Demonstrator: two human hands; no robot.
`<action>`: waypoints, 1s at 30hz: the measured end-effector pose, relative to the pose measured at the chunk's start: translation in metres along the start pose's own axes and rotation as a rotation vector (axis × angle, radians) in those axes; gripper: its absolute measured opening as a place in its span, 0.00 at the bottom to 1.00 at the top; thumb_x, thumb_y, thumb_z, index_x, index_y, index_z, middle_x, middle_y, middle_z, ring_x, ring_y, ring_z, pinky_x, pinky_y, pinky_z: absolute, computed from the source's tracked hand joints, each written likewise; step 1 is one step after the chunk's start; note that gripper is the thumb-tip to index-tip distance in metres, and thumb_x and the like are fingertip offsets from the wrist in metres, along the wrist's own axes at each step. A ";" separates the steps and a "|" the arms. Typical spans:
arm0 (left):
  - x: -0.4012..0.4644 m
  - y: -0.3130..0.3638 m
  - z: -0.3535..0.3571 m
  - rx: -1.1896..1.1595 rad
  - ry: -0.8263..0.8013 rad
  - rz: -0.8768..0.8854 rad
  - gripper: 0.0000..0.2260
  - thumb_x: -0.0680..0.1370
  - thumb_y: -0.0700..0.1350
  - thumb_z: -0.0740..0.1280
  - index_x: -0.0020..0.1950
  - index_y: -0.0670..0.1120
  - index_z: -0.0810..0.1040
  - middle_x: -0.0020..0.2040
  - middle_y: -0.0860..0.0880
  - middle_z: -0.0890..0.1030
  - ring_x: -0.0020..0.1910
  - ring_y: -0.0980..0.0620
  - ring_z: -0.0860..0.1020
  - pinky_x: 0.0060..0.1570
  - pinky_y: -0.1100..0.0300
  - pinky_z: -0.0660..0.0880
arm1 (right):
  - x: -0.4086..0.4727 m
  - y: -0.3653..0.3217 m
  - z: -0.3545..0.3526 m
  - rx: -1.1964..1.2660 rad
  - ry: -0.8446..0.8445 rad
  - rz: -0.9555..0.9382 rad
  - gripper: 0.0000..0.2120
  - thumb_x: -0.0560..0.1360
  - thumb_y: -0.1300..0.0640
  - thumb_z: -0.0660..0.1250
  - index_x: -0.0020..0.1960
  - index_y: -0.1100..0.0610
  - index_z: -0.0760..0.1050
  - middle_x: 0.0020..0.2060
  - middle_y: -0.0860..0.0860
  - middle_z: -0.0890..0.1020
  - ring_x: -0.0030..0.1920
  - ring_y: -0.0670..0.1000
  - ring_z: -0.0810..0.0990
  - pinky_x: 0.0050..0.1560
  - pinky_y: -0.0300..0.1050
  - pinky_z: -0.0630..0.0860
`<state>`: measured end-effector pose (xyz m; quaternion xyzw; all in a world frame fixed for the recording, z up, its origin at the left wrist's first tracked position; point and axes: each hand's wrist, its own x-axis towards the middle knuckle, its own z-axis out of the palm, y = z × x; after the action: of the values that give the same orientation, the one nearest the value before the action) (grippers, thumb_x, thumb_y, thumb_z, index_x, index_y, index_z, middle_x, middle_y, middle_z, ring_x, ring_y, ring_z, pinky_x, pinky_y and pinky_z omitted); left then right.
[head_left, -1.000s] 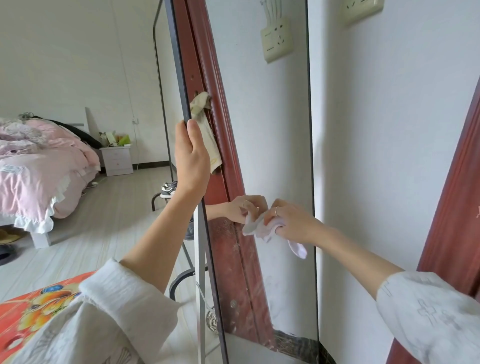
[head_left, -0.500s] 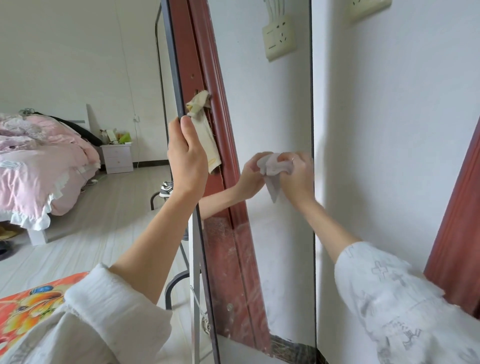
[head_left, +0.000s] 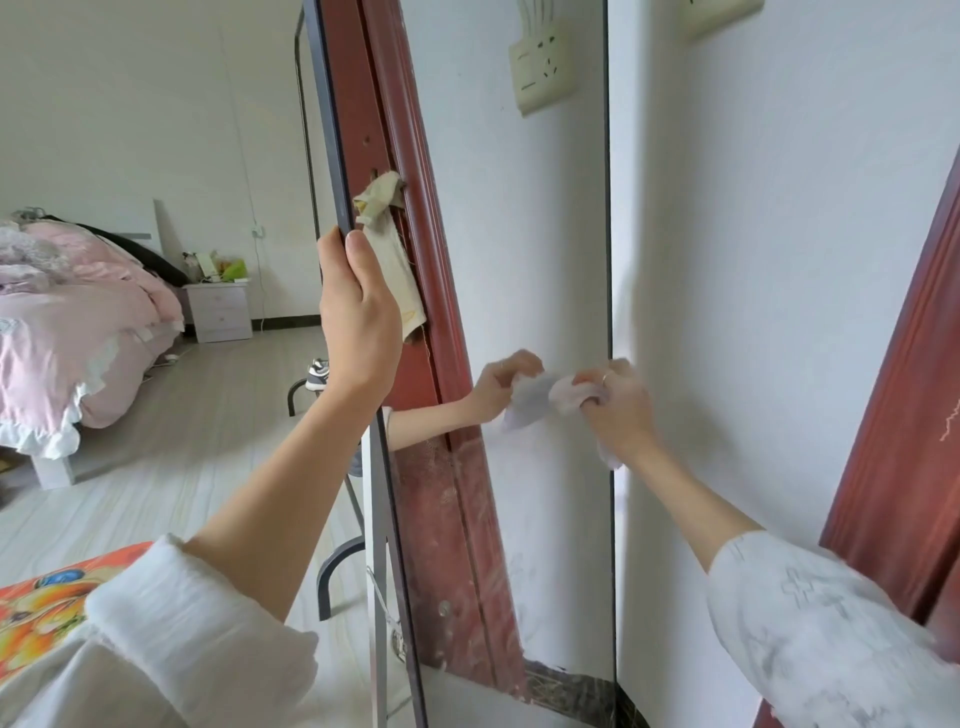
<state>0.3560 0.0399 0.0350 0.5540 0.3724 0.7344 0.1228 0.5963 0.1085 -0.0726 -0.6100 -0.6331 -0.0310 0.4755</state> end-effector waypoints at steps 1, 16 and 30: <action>-0.001 0.000 -0.001 0.005 -0.006 -0.002 0.05 0.83 0.44 0.47 0.53 0.51 0.61 0.37 0.60 0.63 0.31 0.79 0.66 0.37 0.83 0.62 | 0.012 -0.003 -0.003 0.032 0.079 -0.011 0.12 0.68 0.63 0.62 0.48 0.56 0.81 0.48 0.56 0.77 0.52 0.58 0.77 0.47 0.37 0.66; 0.002 -0.013 0.003 0.066 0.080 0.093 0.15 0.83 0.43 0.47 0.64 0.38 0.65 0.33 0.55 0.64 0.29 0.67 0.68 0.37 0.76 0.66 | -0.018 0.027 0.052 0.234 0.204 0.100 0.14 0.70 0.71 0.60 0.51 0.61 0.78 0.51 0.49 0.73 0.56 0.54 0.74 0.53 0.39 0.68; -0.001 -0.005 -0.017 -0.051 0.047 0.159 0.13 0.83 0.43 0.47 0.62 0.41 0.66 0.33 0.56 0.65 0.28 0.66 0.67 0.36 0.75 0.66 | 0.058 -0.011 0.004 0.179 0.297 -0.026 0.17 0.68 0.71 0.57 0.50 0.60 0.78 0.53 0.58 0.74 0.49 0.51 0.73 0.47 0.31 0.63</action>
<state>0.3398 0.0356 0.0290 0.5611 0.3109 0.7640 0.0695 0.5964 0.1518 -0.0316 -0.5456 -0.5641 -0.0704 0.6158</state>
